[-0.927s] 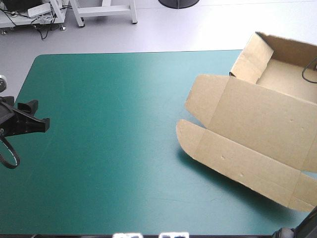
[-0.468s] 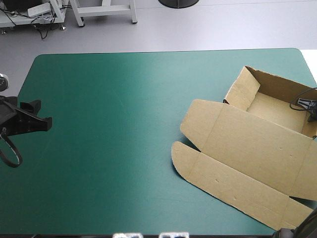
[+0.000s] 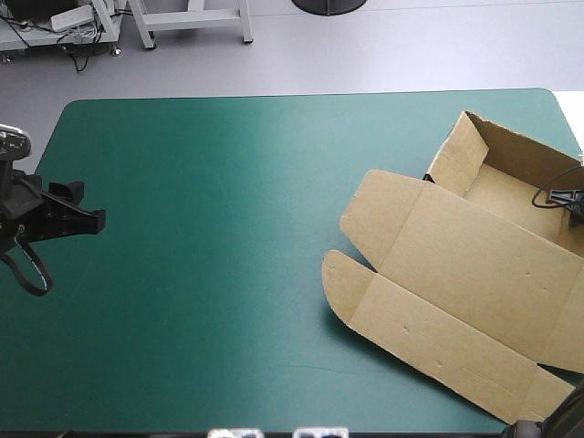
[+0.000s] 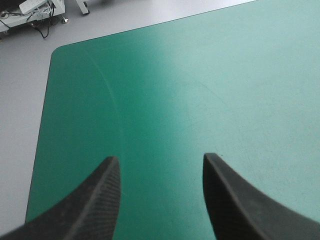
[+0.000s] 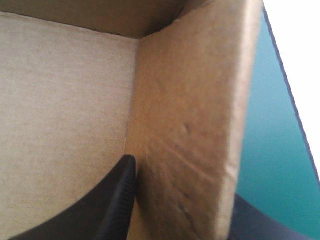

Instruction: Fold the box

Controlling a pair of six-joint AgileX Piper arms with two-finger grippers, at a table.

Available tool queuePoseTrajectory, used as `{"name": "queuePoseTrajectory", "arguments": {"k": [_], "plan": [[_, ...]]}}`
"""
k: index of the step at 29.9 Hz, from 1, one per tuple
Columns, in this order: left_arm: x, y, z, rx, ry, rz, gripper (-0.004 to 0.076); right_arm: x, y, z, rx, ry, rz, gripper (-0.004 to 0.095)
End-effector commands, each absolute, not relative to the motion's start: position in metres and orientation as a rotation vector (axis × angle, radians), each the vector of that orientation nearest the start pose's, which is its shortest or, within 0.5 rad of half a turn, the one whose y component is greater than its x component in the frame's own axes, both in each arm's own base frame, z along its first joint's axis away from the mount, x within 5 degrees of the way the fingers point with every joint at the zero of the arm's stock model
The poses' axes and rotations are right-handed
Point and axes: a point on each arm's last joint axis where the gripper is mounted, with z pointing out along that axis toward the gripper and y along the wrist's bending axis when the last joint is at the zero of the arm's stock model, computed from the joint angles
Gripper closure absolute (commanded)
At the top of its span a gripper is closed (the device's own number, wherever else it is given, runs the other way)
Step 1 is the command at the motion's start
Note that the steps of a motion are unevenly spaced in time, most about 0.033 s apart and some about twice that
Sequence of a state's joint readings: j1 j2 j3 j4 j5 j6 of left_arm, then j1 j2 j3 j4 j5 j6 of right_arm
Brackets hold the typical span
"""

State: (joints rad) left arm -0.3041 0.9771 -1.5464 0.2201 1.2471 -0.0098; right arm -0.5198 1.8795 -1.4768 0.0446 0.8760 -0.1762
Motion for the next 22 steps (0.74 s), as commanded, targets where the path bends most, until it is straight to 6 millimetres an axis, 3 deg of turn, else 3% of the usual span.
{"name": "queuePoseTrajectory", "arguments": {"k": [1,5,9,16,22], "plan": [[0.129,-0.021,0.502,0.259,2.148,0.085,0.0358,0.349,-0.205,0.273,0.435,2.629,-0.244,0.0554],[0.129,-0.02,0.502,0.259,2.148,0.088,0.0358,0.35,-0.204,0.307,0.417,2.549,-0.265,0.0556],[0.129,-0.02,0.502,0.257,2.145,0.097,0.0358,0.346,-0.198,0.355,0.413,2.411,-0.26,0.0556],[0.13,-0.02,0.503,0.257,2.133,0.095,0.0358,0.322,-0.167,0.437,0.398,2.157,-0.099,0.0571],[0.13,-0.02,0.502,0.283,2.137,0.111,0.0386,0.286,-0.13,0.476,0.308,2.111,0.063,0.0862]]}}
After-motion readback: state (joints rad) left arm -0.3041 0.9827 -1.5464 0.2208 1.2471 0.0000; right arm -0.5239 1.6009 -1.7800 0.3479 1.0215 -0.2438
